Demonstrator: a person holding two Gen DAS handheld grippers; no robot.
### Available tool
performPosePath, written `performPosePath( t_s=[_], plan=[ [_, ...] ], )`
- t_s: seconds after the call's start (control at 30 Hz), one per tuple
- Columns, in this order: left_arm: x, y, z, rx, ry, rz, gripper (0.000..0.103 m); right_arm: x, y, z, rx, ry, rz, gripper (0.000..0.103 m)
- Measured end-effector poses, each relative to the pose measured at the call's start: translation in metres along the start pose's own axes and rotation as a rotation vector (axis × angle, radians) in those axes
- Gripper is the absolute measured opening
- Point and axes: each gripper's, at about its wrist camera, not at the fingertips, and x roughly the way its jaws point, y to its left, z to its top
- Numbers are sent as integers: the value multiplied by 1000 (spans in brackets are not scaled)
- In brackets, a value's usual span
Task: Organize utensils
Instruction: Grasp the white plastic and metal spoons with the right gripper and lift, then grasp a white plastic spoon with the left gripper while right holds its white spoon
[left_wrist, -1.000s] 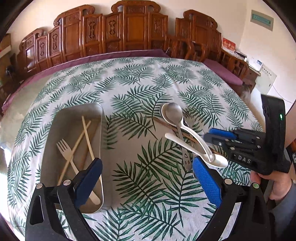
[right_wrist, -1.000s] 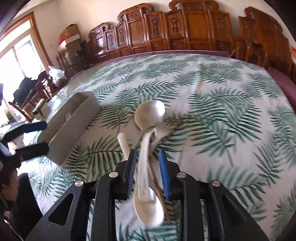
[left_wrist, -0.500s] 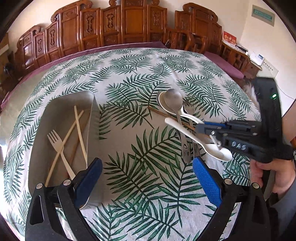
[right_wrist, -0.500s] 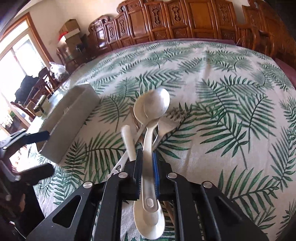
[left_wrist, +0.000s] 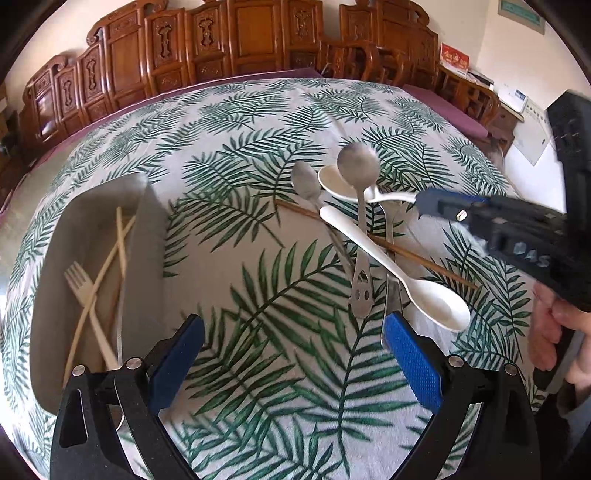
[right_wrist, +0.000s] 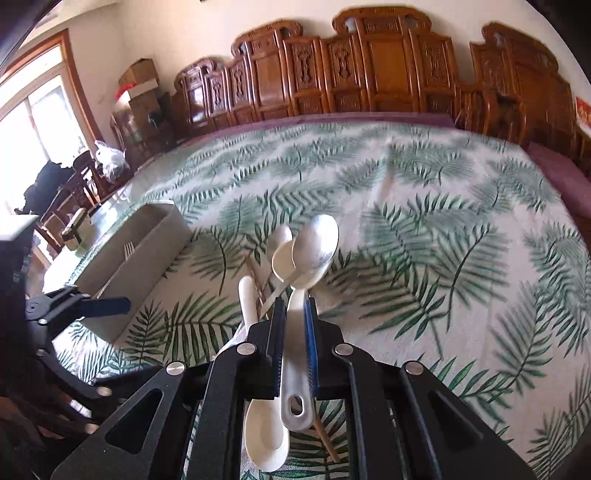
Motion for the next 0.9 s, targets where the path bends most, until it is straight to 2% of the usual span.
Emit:
performPosePath(
  t_s=[0.2,0.33,0.47,0.7,0.9],
  plan=[
    [9,-4,0,5,14,9,94,-21,-4,9,-7,-104,-14,12],
    [9,-6,1,3,16,12,94,-28,-8,14,-25,-138,-73,12],
    [10,-10,1,-7,11,-4,94,-30,-18,13,-31,-130,-159,12],
    [15,-13,6,-7,12,-16,94,-34,-40,9,3,-114,-184,12],
    [13,-21,5,40,-5,-61,78,-36,-42,6,-1,-108,-183,12]
  ],
)
